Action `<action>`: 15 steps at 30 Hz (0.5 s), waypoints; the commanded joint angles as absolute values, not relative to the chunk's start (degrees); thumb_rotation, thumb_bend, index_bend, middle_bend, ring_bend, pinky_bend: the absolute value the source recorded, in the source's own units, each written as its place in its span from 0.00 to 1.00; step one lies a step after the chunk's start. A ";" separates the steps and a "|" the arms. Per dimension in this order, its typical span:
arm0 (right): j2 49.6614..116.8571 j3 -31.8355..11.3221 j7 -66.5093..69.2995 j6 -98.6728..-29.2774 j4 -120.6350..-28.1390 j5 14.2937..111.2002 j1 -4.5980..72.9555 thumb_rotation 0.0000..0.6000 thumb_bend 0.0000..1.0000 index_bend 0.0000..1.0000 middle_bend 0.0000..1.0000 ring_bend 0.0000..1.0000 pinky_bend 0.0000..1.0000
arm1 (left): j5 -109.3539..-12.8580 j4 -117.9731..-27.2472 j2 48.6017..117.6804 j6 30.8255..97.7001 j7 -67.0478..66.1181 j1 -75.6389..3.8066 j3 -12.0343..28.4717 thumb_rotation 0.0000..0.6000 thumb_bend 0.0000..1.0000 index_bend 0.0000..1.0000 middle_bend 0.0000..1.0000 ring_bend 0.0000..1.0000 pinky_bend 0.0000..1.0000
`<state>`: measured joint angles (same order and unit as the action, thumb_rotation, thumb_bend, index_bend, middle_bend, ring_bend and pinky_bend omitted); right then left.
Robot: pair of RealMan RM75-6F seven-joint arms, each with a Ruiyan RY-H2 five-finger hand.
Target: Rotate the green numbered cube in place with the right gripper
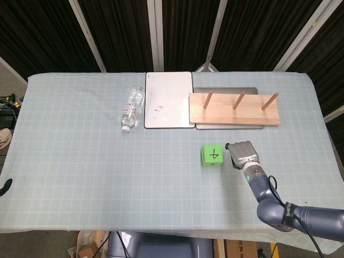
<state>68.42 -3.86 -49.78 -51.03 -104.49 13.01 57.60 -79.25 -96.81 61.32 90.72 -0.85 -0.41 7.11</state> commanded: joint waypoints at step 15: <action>70.33 -2.98 -48.36 -51.15 -103.43 8.79 62.53 1.00 0.86 0.25 0.83 0.74 0.62 | -78.73 -96.95 61.08 90.47 -0.75 -0.42 7.26 1.00 0.31 0.10 0.00 0.00 0.00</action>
